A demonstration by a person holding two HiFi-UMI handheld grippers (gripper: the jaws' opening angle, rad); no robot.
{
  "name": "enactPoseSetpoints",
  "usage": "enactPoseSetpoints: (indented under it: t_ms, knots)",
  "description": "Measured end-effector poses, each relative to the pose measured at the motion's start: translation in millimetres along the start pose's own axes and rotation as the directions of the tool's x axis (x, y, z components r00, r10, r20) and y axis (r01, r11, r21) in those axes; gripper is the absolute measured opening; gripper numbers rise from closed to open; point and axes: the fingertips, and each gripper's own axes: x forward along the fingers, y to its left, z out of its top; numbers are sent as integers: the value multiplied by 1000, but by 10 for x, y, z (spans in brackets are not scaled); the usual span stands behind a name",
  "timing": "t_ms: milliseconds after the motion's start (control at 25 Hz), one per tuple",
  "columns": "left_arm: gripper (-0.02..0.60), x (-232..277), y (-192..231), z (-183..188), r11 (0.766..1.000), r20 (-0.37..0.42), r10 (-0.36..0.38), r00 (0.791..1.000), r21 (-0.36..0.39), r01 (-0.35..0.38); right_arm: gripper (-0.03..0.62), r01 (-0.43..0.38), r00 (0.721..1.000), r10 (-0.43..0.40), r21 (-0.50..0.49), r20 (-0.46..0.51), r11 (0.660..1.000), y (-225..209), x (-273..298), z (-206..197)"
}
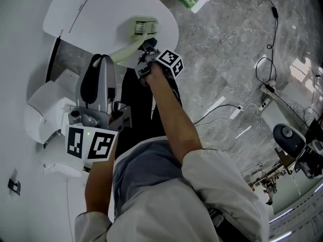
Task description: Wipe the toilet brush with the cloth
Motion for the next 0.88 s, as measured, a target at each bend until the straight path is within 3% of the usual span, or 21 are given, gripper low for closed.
enactPoseSetpoints:
  t_ms: [880]
  knots:
    - [0,6,-18,-14,1000,-3,11,1000,10,-11,92,-104,993,108,72,-54,992,243,-70,-218]
